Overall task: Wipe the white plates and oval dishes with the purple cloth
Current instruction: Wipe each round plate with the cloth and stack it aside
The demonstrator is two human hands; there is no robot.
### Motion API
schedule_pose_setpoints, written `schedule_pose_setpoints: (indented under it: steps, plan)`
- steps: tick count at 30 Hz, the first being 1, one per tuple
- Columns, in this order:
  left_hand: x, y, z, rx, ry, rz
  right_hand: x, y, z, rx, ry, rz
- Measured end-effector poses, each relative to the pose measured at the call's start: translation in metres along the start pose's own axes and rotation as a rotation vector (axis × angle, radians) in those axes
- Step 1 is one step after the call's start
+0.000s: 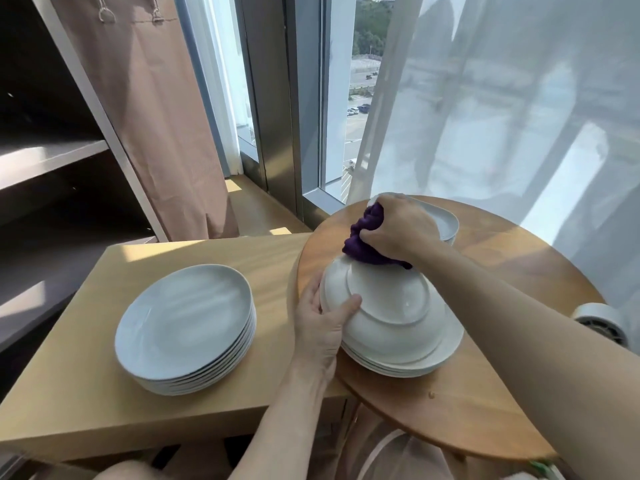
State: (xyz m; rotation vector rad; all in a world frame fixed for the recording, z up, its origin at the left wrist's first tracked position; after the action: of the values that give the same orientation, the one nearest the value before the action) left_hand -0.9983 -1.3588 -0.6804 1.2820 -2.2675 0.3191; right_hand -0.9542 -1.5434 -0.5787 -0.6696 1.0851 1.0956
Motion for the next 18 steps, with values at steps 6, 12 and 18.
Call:
schedule_pose_setpoints:
  steps: [6, 12, 18]
  plan:
    - [0.005, 0.001, -0.002, -0.006, -0.002, -0.023, -0.003, 0.021, -0.049, 0.128, -0.152, -0.064]
    - [0.01, 0.003, -0.007, -0.016, -0.014, -0.037, 0.006, 0.063, -0.066, 0.14, -0.224, -0.153]
    - [0.011, 0.001, -0.011, -0.029, -0.006, -0.047, 0.022, 0.108, -0.057, 0.098, -0.108, -0.197]
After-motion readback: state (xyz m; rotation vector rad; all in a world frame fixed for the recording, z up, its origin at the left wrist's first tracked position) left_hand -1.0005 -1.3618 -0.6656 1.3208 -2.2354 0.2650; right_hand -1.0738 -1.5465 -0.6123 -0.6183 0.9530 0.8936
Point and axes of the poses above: each hand's wrist, its own y-axis away from the middle knuckle, its own x-axis out of the palm, z = x × y, the point moved 2 cm from there along -y, towards the middle knuckle, and after that the axes turned 13 degrees about z, right-handed, at the moved point
